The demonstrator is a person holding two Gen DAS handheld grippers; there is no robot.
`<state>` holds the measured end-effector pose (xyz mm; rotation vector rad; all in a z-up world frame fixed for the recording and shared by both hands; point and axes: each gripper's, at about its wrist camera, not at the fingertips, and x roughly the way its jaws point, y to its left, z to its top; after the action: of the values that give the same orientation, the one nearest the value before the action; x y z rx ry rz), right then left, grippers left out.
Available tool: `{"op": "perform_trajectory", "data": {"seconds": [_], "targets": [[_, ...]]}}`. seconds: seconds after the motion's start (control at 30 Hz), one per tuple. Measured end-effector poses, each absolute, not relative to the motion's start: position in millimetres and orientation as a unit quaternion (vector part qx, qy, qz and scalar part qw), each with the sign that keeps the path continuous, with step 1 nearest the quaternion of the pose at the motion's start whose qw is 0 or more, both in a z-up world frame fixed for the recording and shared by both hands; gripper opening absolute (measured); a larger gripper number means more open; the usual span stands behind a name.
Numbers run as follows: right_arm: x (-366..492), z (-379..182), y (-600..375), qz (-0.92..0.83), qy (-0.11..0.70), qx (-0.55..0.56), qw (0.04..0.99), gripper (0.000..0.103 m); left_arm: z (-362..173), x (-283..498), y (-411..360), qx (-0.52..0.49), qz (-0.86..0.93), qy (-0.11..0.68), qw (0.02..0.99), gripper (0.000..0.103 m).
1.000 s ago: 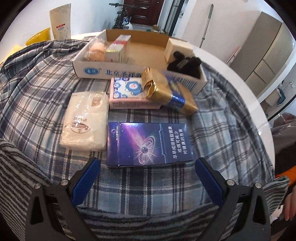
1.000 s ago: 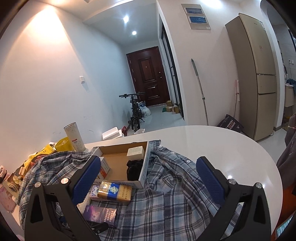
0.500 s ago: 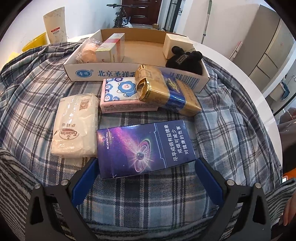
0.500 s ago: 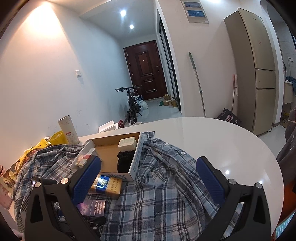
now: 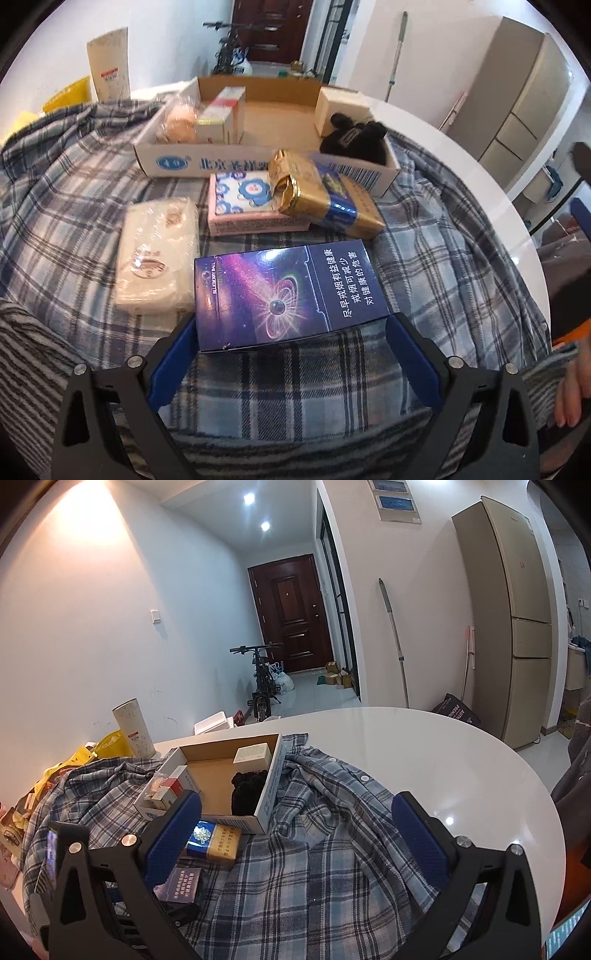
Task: Organize objects
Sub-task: 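Grasp the purple-blue cigarette box with the left tool and lift it, then grasp the gold-and-blue cigarette carton with the right tool while the left tool holds the purple box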
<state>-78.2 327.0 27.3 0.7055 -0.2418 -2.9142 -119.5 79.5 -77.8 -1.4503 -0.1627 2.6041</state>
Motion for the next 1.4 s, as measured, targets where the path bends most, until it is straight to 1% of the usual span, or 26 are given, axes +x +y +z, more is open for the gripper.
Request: {"op": "perform_trajectory", "data": {"seconds": [0.23,0.47,0.77,1.1,1.2,1.4], "targets": [[-77.0,29.7,322.2,-0.967,-0.072,0.236,0.066,0.103,-50.9,-99.7,63.1,-0.448,0.889,-0.031,0.090,0.100],[-74.0,38.0,311.6,-0.968,-0.062,0.232,0.073,0.103,-23.1,-90.5,38.2,-0.387,0.918,-0.011,0.083,0.100],[-101.0,49.9,280.4,-0.949,-0.068,0.276,0.136,0.103,-4.8,-90.7,8.1,-0.324,0.944,-0.006,0.066,0.100],[-143.3,21.7,224.7,-0.916,-0.048,0.358,0.177,0.103,-5.1,-90.3,-12.8,-0.306,0.949,-0.023,0.070,0.100],[-155.9,11.2,216.1,-0.910,-0.039,0.374,0.174,0.103,-5.1,-88.8,-16.5,-0.303,0.950,-0.024,0.066,0.100],[-185.2,-22.1,208.2,-0.879,-0.054,0.434,0.188,0.103,-6.9,-88.4,-22.6,-0.307,0.949,-0.031,0.068,0.100]]}}
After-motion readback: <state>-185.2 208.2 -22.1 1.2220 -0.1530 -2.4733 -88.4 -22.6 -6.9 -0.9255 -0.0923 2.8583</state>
